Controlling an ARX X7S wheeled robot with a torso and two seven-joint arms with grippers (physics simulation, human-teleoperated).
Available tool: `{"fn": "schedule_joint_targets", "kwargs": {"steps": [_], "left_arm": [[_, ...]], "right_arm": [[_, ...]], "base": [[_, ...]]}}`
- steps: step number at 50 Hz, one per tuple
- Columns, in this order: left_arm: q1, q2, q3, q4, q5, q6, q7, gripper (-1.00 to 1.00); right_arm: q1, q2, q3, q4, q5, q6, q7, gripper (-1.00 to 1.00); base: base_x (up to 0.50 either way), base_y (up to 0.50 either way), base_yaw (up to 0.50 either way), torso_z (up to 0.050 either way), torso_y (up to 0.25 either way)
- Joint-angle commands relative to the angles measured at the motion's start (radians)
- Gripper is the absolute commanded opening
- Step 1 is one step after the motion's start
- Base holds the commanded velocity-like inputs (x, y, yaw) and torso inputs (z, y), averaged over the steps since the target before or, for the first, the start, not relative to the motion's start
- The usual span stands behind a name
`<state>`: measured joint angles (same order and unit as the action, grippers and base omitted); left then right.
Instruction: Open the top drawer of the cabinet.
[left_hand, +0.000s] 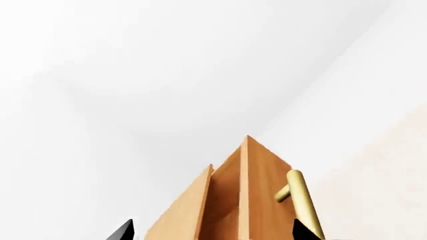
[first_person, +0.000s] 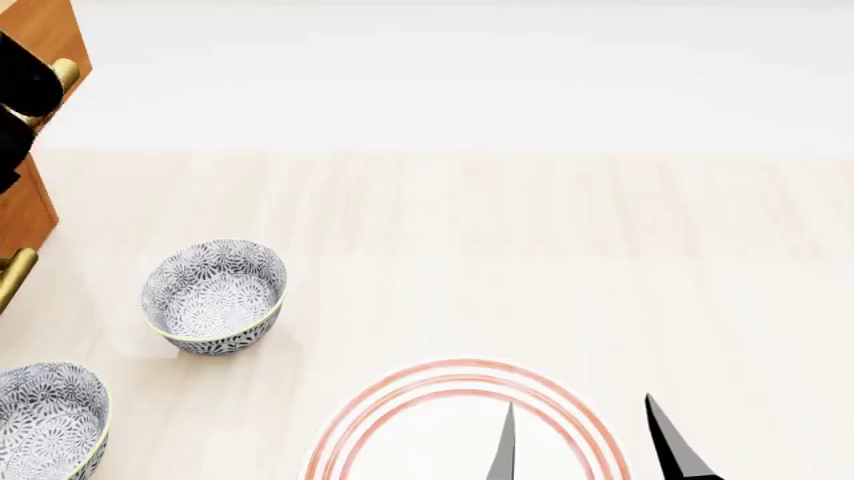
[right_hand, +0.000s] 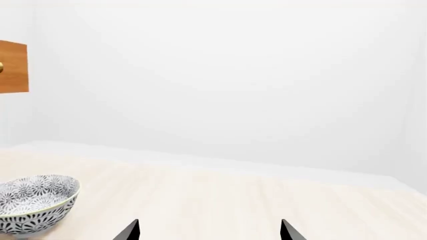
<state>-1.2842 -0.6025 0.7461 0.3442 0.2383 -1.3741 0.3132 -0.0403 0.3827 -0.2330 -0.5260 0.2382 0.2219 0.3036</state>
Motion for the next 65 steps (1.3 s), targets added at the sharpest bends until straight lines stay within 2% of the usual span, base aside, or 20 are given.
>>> {"fn": "schedule_joint_targets", "kwargs": {"steps": [1, 7, 9, 11, 12, 17, 21, 23, 26, 30, 34, 37, 48, 53, 62, 65], "left_arm": [[-0.086, 0.135, -0.28, -0.108, -0.133, -0.142, 0.106, 1.0], [-0.139, 0.189, -0.365, -0.228, -0.12, -0.196, 0.144, 1.0], [-0.146, 0.221, -0.383, -0.261, -0.003, -0.196, 0.251, 1.0], [-0.149, 0.281, -0.41, -0.306, 0.234, -0.196, 0.452, 1.0], [-0.151, 0.295, -0.413, -0.319, 0.305, -0.196, 0.508, 1.0], [-0.159, 0.319, -0.469, -0.387, 0.324, -0.167, 0.516, 1.0], [-0.161, 0.346, -0.56, -0.46, 0.297, -0.115, 0.488, 1.0], [-0.164, 0.31, -0.465, -0.494, 0.308, -0.127, 0.513, 1.0], [-0.17, 0.287, -0.404, -0.51, 0.312, -0.14, 0.541, 1.0], [-0.202, 0.241, -0.279, -0.566, 0.322, -0.194, 0.647, 1.0], [-0.212, 0.237, -0.248, -0.598, 0.449, -0.194, 0.786, 1.0], [-0.22, 0.231, -0.224, -0.625, 0.495, -0.188, 0.829, 1.0], [-0.236, 0.236, -0.227, -0.69, 0.523, -0.15, 0.811, 1.0], [-0.274, 0.25, -0.276, -0.756, 0.517, -0.12, 0.766, 1.0], [-0.287, 0.288, -0.355, -0.833, 0.48, -0.133, 0.761, 1.0], [-0.285, 0.3, -0.386, -0.875, 0.473, -0.105, 0.721, 1.0]], "right_arm": [[0.006, 0.003, -0.007, -0.003, 0.0, 0.009, 0.002, 1.0], [0.008, 0.006, -0.011, -0.01, -0.001, 0.018, 0.005, 1.0], [0.009, 0.006, -0.012, -0.01, -0.002, 0.019, 0.006, 1.0], [0.01, 0.007, -0.013, -0.012, -0.002, 0.021, 0.007, 1.0], [0.011, 0.008, -0.014, -0.014, -0.002, 0.024, 0.006, 1.0], [0.012, 0.011, -0.014, -0.018, -0.001, 0.027, 0.009, 1.0], [0.017, 0.012, -0.015, -0.02, -0.001, 0.035, 0.01, 1.0], [0.02, 0.012, -0.018, -0.018, -0.002, 0.037, 0.01, 1.0], [0.021, 0.012, -0.022, -0.02, -0.003, 0.04, 0.011, 1.0], [0.021, 0.014, -0.025, -0.022, -0.004, 0.043, 0.011, 1.0], [0.02, 0.016, -0.027, -0.023, -0.002, 0.044, 0.011, 1.0], [0.018, 0.016, -0.029, -0.023, -0.004, 0.044, 0.012, 1.0], [0.019, 0.019, -0.033, -0.024, -0.002, 0.047, 0.014, 1.0], [0.019, 0.019, -0.034, -0.022, -0.001, 0.047, 0.015, 1.0], [0.019, 0.021, -0.041, -0.018, -0.003, 0.046, 0.016, 1.0], [0.019, 0.022, -0.04, -0.015, -0.002, 0.045, 0.016, 1.0]], "base": [[0.0, 0.0, 0.0, 0.0, 0.0], [0.0, 0.0, 0.0, 0.0, 0.0], [0.0, 0.0, 0.0, 0.0, 0.0], [0.0, 0.0, 0.0, 0.0, 0.0], [0.0, 0.0, 0.0, 0.0, 0.0], [0.0, 0.0, 0.0, 0.0, 0.0], [0.0, 0.0, 0.0, 0.0, 0.0], [0.0, 0.0, 0.0, 0.0, 0.0], [0.0, 0.0, 0.0, 0.0, 0.0], [0.0, 0.0, 0.0, 0.0, 0.0], [0.0, 0.0, 0.0, 0.0, 0.0], [0.0, 0.0, 0.0, 0.0, 0.0], [0.0, 0.0, 0.0, 0.0, 0.0], [0.0, 0.0, 0.0, 0.0, 0.0], [0.0, 0.0, 0.0, 0.0, 0.0], [0.0, 0.0, 0.0, 0.0, 0.0]]}}
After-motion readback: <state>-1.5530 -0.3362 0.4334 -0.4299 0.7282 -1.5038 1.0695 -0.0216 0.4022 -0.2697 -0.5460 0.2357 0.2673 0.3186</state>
